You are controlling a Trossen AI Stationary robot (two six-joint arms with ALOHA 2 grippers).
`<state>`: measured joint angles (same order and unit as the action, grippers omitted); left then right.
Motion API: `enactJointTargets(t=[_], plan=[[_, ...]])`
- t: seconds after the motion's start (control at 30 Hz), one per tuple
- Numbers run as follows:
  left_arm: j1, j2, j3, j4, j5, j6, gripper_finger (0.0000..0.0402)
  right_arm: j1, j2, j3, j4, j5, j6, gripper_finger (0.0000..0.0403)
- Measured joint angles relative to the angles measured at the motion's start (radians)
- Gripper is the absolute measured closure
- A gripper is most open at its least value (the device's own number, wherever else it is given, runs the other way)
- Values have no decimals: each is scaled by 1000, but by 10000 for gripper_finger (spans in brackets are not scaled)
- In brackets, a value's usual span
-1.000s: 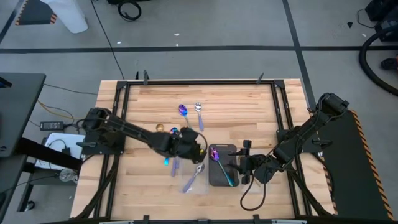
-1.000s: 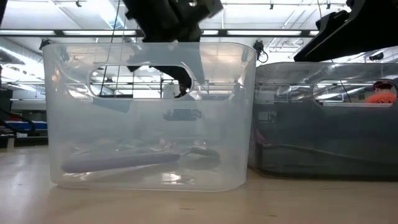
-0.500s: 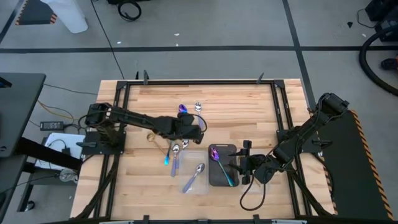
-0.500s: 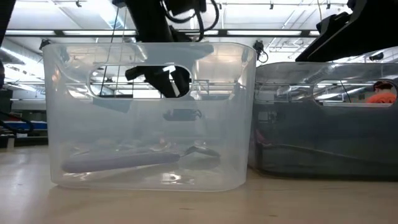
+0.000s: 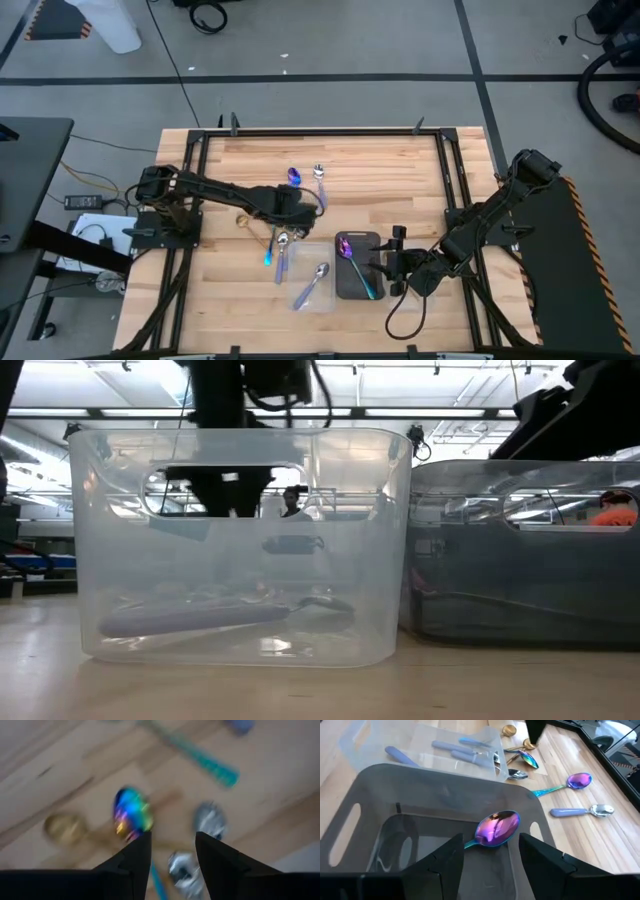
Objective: Sort silverware by color (type)
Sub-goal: Put the blue spoon into the black bin
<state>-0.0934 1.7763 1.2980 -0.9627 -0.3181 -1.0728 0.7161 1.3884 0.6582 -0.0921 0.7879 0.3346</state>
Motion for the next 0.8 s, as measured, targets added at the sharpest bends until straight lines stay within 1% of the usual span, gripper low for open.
enactJointTargets(t=[0.1,0.17,0.27,0.4,0.63,0.8], plan=[[-42,0,0,-97,2,-63,245,6,0,0,0,0,4,204],[-68,0,0,-133,4,-97,246,9,0,0,0,0,4,204],[-102,0,-1,-152,9,-119,246,10,0,0,0,1,4,204],[-131,0,-31,-165,10,-141,246,10,0,0,0,1,4,204],[-142,0,-111,-127,10,-168,247,9,0,0,0,-4,7,204],[-128,0,-144,-43,10,-150,247,9,0,0,1,-2,7,204]])
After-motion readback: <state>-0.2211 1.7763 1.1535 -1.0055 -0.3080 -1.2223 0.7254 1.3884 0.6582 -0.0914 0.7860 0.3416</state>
